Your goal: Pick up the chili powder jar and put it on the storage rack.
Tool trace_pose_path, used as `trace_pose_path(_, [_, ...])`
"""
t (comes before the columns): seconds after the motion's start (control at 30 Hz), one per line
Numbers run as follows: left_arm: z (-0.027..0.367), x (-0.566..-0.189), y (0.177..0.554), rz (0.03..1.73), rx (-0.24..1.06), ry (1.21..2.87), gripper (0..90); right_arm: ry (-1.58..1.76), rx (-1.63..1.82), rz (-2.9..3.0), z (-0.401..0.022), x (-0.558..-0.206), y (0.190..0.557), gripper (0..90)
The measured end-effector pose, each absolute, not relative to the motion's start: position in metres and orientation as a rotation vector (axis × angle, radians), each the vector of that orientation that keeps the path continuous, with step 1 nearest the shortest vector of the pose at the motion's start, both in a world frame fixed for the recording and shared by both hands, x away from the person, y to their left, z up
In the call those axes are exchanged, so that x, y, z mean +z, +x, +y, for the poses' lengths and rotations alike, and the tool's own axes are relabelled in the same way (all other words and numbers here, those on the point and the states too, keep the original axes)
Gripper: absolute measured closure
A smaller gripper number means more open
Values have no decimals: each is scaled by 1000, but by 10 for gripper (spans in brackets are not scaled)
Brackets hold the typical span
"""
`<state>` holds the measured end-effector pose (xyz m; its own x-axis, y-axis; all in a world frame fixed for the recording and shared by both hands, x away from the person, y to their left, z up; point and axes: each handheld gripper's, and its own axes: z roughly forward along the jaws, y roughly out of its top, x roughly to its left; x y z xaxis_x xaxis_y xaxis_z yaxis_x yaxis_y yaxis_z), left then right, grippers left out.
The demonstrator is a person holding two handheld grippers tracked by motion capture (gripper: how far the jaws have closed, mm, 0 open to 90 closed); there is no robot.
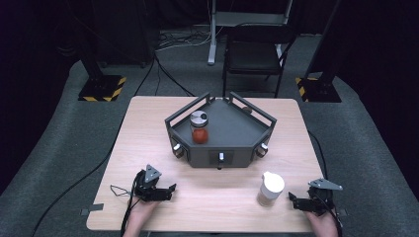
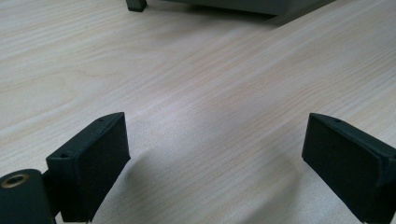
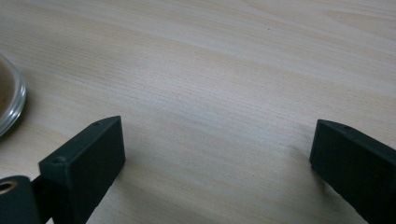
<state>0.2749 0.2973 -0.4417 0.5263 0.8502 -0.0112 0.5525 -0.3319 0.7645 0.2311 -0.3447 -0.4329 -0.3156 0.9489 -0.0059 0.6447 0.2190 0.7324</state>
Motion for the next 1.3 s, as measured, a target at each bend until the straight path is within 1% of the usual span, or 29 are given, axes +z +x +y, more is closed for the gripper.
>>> trace_pose_path(0.33, [295,-439,280,1165,490,2058,72,1468,884,2041,-345,-433,231,23])
trace_pose_path(1.3, [291,-438,281,1176,503,2072,45,1467,885,2043,-345,-433,231,22])
